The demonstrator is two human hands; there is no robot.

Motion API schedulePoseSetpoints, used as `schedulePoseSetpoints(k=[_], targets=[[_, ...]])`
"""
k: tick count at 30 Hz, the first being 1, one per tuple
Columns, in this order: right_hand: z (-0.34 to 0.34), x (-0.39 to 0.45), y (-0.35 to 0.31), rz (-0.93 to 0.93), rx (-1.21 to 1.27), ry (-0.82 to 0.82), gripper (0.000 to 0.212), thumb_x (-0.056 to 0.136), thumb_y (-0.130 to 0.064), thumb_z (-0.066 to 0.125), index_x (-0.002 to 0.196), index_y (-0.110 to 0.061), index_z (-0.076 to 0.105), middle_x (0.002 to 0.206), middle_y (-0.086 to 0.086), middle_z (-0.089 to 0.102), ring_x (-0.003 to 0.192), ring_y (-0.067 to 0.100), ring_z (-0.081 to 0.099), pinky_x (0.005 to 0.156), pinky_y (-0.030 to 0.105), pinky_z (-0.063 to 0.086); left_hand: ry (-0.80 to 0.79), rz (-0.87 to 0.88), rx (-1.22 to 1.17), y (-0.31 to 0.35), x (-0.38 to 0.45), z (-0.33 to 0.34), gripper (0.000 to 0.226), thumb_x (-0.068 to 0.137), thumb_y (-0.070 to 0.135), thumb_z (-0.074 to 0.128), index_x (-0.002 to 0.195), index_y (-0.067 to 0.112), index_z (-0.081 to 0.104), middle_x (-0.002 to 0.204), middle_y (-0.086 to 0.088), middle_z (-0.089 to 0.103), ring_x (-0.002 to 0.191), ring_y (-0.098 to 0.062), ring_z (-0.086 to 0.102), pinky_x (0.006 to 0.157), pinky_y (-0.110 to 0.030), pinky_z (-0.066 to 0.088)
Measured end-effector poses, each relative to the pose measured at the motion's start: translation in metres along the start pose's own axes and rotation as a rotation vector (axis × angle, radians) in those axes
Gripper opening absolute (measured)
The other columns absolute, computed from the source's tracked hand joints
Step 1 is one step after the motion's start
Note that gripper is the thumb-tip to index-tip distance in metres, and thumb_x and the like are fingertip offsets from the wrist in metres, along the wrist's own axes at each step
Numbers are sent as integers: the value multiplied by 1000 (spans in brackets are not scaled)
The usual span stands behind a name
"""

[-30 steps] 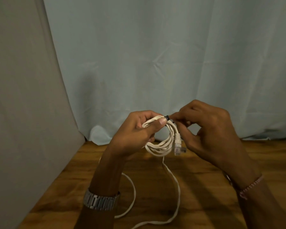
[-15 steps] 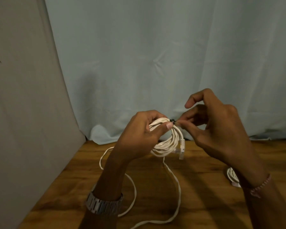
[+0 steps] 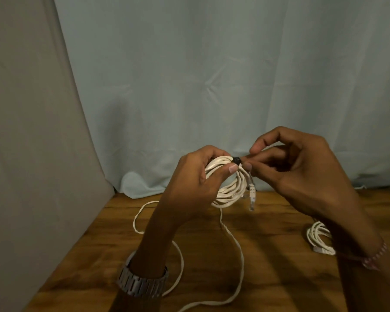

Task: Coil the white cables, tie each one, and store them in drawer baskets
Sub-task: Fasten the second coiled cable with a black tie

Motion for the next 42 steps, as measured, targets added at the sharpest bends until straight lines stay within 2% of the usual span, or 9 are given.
schedulePoseSetpoints(k=[6, 10, 13, 21, 26, 30, 34, 38, 42], targets=[[2, -2, -1, 17, 27, 65, 21, 78, -8, 83, 94, -14, 70, 75, -9, 77, 71, 1, 74, 66, 10, 55, 36, 39, 36, 1, 0, 0, 18, 94, 28, 69, 107, 17, 67, 89, 7, 71, 79, -7, 68, 69, -28, 58], [7, -1, -2, 5, -40, 102, 29, 67, -27, 88, 91, -18, 74, 78, -10, 75, 71, 1, 73, 66, 14, 58, 50, 86, 82, 4, 1, 0, 16, 94, 25, 66, 108, 17, 65, 87, 13, 67, 78, -1, 65, 66, -17, 53], [9, -2, -3, -20, -85, 163, 29, 66, -36, 85, 90, -22, 77, 79, -14, 74, 71, -3, 72, 64, 10, 55, 61, 110, 112, 6, 0, 2, 17, 95, 19, 66, 112, 15, 63, 94, 7, 68, 83, -6, 67, 70, -23, 57], [7, 0, 1, -40, -179, 158, 4, 87, -29, 73, 90, -30, 76, 82, -25, 70, 81, -10, 68, 71, 5, 51, 109, 123, 95, 7, 0, 2, 21, 94, 25, 69, 111, 15, 63, 96, 6, 69, 86, -6, 67, 68, -18, 55], [14, 2, 9, -46, -257, 168, 9, 98, -23, 62, 94, -19, 69, 81, -15, 68, 82, 0, 64, 66, 8, 48, 131, 117, 98, 5, 0, 4, 21, 94, 25, 69, 111, 15, 63, 96, 5, 69, 86, -8, 67, 69, -17, 55], [14, 2, 10, -77, -295, 226, 8, 100, -20, 59, 92, -22, 60, 80, -15, 63, 77, 0, 64, 66, 7, 48, 138, 120, 89, 4, 2, 3, 20, 95, 25, 68, 111, 14, 64, 96, 3, 70, 85, -9, 68, 69, -23, 57], [15, 3, 16, -105, -317, 288, 7, 101, -17, 57, 96, -14, 62, 85, -1, 68, 77, 7, 65, 65, 10, 49, 135, 146, 71, 5, 1, 3, 17, 94, 26, 67, 107, 16, 65, 93, 6, 70, 85, -7, 67, 69, -27, 57], [22, 4, 19, -144, -404, 328, 7, 99, -12, 60, 98, -6, 63, 86, 5, 67, 70, 11, 58, 62, 2, 41, 111, 170, 57, 5, 1, 4, 17, 93, 26, 67, 105, 14, 65, 92, 6, 70, 84, -6, 66, 68, -29, 56], [23, 0, 20, -203, -413, 378, 6, 92, 1, 66, 93, 5, 62, 80, 5, 57, 65, -6, 45, 69, -9, 32, 90, 190, 47, 8, 1, 6, 16, 94, 24, 65, 102, 9, 65, 89, 3, 70, 81, -9, 67, 67, -35, 55]])
Point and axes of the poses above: each hand's wrist, its own x-axis towards the middle knuckle, its own z-axis out of the palm, y = z × x, the point moved 8 cm from there along x, towards the middle knuckle
